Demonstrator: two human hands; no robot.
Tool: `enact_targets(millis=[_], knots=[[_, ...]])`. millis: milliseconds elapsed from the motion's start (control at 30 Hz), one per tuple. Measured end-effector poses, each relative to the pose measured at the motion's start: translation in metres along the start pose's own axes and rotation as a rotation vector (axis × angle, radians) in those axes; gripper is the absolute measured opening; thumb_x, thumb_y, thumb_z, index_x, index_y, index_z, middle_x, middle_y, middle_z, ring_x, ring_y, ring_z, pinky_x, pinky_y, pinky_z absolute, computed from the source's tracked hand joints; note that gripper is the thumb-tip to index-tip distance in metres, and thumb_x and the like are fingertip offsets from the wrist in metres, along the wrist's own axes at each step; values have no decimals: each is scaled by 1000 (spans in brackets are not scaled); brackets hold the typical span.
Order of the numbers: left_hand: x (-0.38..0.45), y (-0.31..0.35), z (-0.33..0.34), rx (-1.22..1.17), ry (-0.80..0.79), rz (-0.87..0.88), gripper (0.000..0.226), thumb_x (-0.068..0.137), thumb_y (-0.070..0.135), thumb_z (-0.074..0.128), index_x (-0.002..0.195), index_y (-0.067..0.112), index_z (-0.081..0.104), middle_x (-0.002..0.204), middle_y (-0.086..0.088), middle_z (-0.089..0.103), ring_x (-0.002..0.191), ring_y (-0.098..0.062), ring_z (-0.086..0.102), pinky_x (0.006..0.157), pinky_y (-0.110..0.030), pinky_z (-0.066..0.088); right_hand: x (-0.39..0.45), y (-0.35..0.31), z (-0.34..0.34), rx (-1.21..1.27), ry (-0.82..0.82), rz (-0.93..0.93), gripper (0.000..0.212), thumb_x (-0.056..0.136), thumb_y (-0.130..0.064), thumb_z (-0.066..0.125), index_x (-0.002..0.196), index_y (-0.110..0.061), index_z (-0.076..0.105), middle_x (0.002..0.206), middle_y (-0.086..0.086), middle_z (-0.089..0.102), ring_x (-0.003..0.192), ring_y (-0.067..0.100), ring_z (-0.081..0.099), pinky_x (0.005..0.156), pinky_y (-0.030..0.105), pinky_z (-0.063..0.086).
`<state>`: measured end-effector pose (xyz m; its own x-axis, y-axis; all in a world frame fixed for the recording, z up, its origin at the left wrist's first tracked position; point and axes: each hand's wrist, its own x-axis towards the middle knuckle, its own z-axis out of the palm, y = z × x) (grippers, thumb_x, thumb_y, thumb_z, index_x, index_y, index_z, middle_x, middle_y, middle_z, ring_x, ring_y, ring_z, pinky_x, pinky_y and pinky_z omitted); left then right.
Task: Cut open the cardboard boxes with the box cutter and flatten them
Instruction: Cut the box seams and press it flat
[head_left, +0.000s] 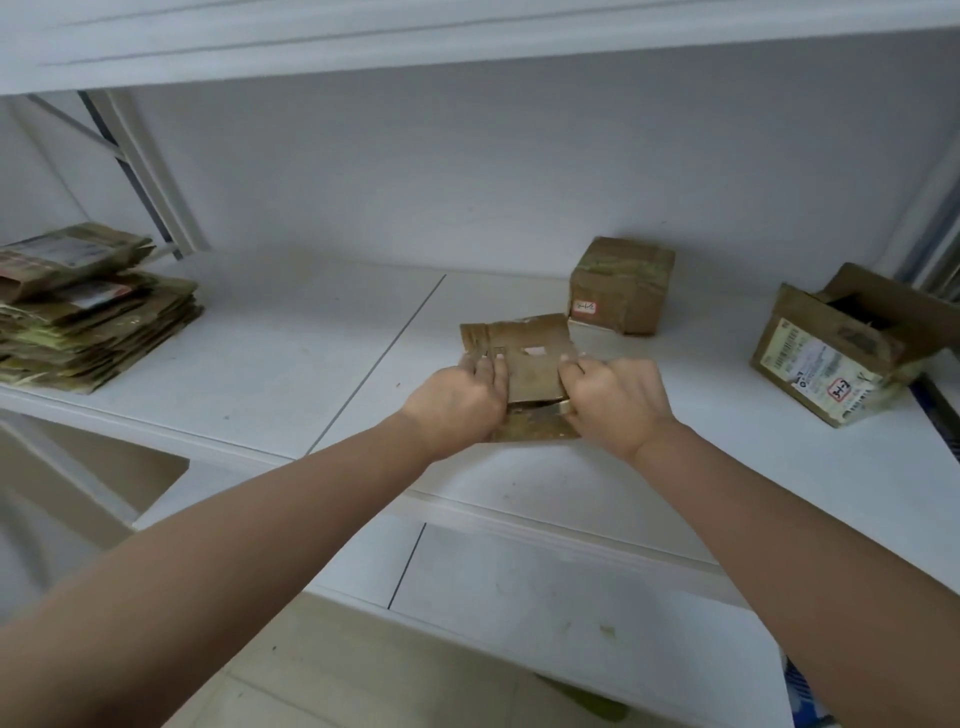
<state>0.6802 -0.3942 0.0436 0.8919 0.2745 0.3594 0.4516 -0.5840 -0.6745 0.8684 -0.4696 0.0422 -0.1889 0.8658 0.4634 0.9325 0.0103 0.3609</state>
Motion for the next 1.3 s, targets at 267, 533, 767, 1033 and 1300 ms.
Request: enact_targets(millis=[267,533,767,1033,1300], knots=[[-26,22,-15,-417,-122,-288,28,82,27,65,103,10,61,87,-3,65,76,-22,65,45,-26,36,-32,-6,4,158,-44,186,25,63,-7,72,84,-21,70,68,-5,70,44,24,58,47,15,16],[-28,42,-6,-867,-181,-855,69,74,46,75,124,10,43,124,-4,41,109,-21,48,77,-33,49,-34,-10,0,244,-91,225,29,81,-17,58,109,-22,62,100,-3,70,73,27,66,52,22,33],[-9,63,-2,-945,-93,-1142,51,71,13,77,109,12,43,116,-7,39,96,-26,51,64,-29,41,-34,-22,8,207,-47,265,50,38,-6,83,86,-14,73,98,5,74,28,23,45,50,9,14],[-8,63,-2,-915,-110,-1079,66,66,42,82,111,9,47,104,-6,46,89,-23,46,69,-28,37,-30,-27,5,186,-106,297,35,50,-8,85,79,-14,66,80,6,59,31,27,41,49,13,5],[-14,71,8,-866,-9,-1156,50,75,31,71,111,10,43,112,-4,45,101,-21,43,65,-29,39,-31,-35,0,287,-17,259,37,40,-2,84,67,-12,61,73,6,55,33,21,22,52,9,6]])
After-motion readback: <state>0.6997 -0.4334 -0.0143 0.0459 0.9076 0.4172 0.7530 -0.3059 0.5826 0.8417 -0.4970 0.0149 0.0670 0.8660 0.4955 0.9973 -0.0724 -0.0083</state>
